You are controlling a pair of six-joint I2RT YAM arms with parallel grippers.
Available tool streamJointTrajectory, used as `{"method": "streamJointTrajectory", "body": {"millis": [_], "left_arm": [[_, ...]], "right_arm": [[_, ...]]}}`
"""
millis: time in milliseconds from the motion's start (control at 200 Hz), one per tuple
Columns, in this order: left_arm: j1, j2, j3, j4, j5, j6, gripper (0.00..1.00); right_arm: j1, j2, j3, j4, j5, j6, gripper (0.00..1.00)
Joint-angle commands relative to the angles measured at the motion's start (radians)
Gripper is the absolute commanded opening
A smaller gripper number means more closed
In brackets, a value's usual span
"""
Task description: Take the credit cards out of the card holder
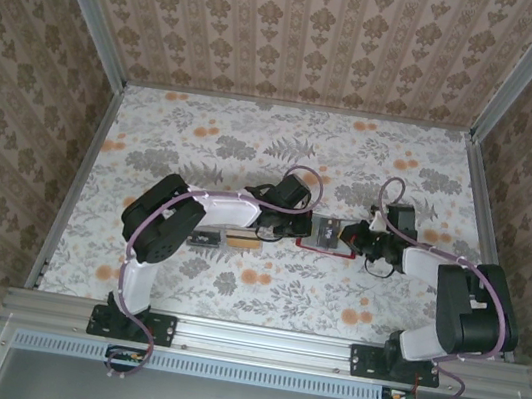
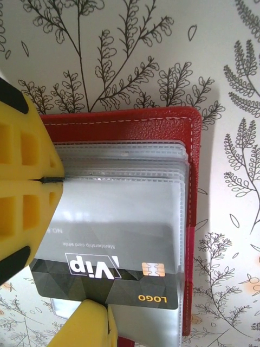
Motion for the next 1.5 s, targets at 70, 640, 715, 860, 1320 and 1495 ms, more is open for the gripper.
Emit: {"method": "streamJointTrajectory", "body": {"millis": [70,640,715,860,1320,1495], "left_arm": [[0.001,0.047,0.015,-0.107,-0.015,0.006,0.0],[-0.004,0.06,0.029,-0.12,-0.012,0.01,0.0],[-0.004,0.058,0.026,-0.123,-0.014,0.008,0.0],[-0.003,0.06,0.027,-0.126,-0.017,0.005,0.0],[0.003,0.045,0.037,-0.141,-0.015,0.02,0.0],[0.002,0.042,0.054,-0.141,-0.006,0.027,0.0]], "right_arm": [[0.011,0.031,0.012,-0.001,-0.017,-0.029,0.21],[0.047,0.094,0.034,0.011,0.011,-0.034,0.12],[0.046,0.083,0.031,-0.01,0.034,-0.036,0.0],[0.032,0.034,0.01,-0.05,0.074,-0.033,0.0],[-0.066,-0.289,-0.098,-0.198,0.158,-0.01,0.0],[-0.069,-0.478,-0.093,-0.323,0.206,-0.042,0.0]]}}
